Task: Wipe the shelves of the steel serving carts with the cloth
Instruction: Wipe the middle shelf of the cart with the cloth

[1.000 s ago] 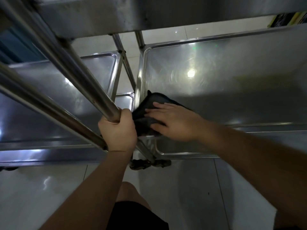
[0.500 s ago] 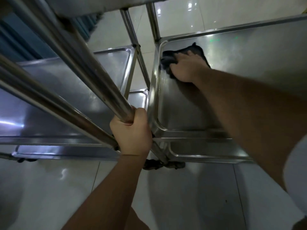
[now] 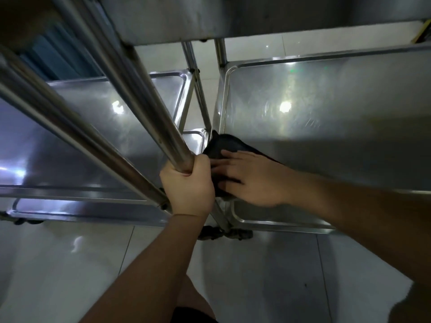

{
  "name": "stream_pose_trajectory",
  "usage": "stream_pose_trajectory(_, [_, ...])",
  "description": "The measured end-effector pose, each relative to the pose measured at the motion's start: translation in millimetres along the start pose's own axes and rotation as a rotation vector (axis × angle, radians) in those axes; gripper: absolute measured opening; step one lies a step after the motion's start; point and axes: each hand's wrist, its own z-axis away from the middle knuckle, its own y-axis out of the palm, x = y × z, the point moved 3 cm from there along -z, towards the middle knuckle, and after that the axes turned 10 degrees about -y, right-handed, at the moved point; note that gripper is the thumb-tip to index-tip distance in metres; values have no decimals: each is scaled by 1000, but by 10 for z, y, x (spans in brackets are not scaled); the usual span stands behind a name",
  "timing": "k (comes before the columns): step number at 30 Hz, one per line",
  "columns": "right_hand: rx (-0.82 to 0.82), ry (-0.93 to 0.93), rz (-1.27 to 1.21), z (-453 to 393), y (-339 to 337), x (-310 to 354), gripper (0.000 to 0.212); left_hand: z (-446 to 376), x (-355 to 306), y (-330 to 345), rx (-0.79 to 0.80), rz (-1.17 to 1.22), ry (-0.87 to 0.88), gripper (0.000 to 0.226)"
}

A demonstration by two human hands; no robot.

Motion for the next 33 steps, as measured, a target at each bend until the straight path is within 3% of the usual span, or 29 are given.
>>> stream_pose_trajectory(3, [-27,46,60,-11,-12,-158,62,-5,0,-8,-11,-7,-12,25])
stream_pose_trajectory(8, [-93,411,110,-781,-440,-945,61,-9,15,-19,3,-1,-35,31])
stream_pose_trajectory(12, [-112,544,88,-1110,-462,-1128,68,6,-1,-11,4,7,-24,32])
stream_pose_trajectory(22, [-102,322,39,-206,6,-76,64,-21,6,-10,-34,-47,-39,27])
stream_pose_trajectory(29, [-55,255,67,381,97,253,66,7,5,-7,-92,-88,-67,24])
stream_pose_trajectory(33, [-97,276,95,699,106,200,59,101,-68,-11,-122,-133,-104,44])
